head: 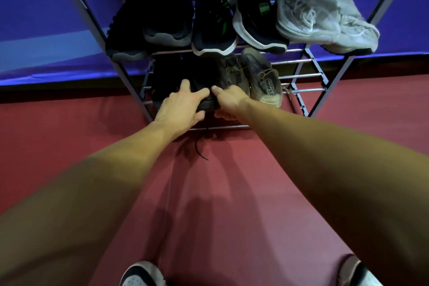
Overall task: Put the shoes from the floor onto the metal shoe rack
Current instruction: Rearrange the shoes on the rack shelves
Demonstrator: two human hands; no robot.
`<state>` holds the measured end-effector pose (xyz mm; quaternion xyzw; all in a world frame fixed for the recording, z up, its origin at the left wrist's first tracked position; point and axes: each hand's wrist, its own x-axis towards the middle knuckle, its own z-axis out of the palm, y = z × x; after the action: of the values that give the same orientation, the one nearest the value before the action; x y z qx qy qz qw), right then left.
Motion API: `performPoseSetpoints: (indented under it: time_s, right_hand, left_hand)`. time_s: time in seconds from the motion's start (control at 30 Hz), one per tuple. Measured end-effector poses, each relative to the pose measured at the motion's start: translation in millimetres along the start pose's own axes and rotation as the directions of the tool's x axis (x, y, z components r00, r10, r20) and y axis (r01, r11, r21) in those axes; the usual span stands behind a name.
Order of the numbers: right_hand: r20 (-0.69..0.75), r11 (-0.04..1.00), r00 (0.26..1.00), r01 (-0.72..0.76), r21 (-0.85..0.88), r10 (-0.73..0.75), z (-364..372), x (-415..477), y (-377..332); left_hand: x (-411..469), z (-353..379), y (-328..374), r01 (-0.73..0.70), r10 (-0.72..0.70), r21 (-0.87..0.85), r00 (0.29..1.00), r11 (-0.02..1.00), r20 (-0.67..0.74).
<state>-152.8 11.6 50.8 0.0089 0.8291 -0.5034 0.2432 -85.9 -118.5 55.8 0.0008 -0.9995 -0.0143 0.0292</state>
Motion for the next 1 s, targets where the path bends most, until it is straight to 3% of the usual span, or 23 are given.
performPoseSetpoints:
  time_s: [0.17, 0.23, 0.33, 0.5, 0.57, 0.63, 0.7, 0.77, 0.83, 0.87, 1.0]
  right_hand:
    - [-0.019, 0.981, 1.000, 0.004, 0.193, 0.000, -4.7, -17.6, -1.7]
    - [-0.021, 0.979, 1.000, 0.008, 0.206, -0.004, -10.5, -22.8, -1.1]
    - [0.045, 0.973, 0.999, -0.008, 0.229, -0.002, -20.8, -32.8, 5.9]
    - [0.180, 0.978, 0.983, -0.004, 0.210, -0.035, -38.5, -39.3, 18.9]
    - [0.192, 0.985, 0.981, 0.007, 0.175, -0.041, -45.9, -40.2, 21.4]
    - [0.193, 0.991, 0.980, 0.031, 0.128, -0.056, -52.7, -41.7, 24.2]
    - [0.191, 0.995, 0.979, 0.062, 0.074, -0.075, -56.6, -42.3, 28.9]
    - [0.194, 0.995, 0.976, 0.088, 0.051, -0.096, -58.2, -44.4, 31.7]
    - [0.193, 0.994, 0.976, 0.094, 0.064, -0.105, -61.0, -43.4, 34.8]
    - [0.187, 0.993, 0.977, 0.087, 0.075, -0.100, -62.9, -41.6, 36.1]
    - [0.163, 0.992, 0.980, 0.098, 0.084, -0.111, -69.0, -40.3, 37.9]
  left_hand:
    - [-13.0, -11.3, -7.5, -0.068, 0.066, -0.140, 0.998, 0.988, -0.022]
    - [-10.5, -15.8, -10.6, 0.019, -0.027, -0.339, 0.999, 0.940, -0.020]
    - [0.0, -14.1, -11.5, 0.261, -0.258, -0.584, 0.962, 0.769, 0.090]
    - [17.2, -1.9, 5.4, 0.505, -0.437, -0.624, 0.856, 0.596, 0.276]
    - [20.8, -5.8, 16.1, 0.528, -0.530, -0.656, 0.818, 0.539, 0.223]
    - [22.3, -12.9, 22.0, 0.517, -0.588, -0.594, 0.804, 0.616, 0.090]
    - [22.7, -14.8, 22.3, 0.424, -0.467, -0.366, 0.883, 0.829, -0.035]
    - [21.2, -15.7, 21.8, 0.176, -0.180, -0.083, 0.983, 0.981, -0.041]
    - [19.1, -16.0, 23.2, -0.062, 0.059, 0.053, 0.997, 0.997, 0.059]
    - [18.7, -16.5, 24.8, -0.112, 0.105, 0.063, 0.989, 0.992, 0.107]
    - [27.9, -22.3, 30.8, -0.101, 0.091, 0.092, 0.989, 0.991, 0.113]
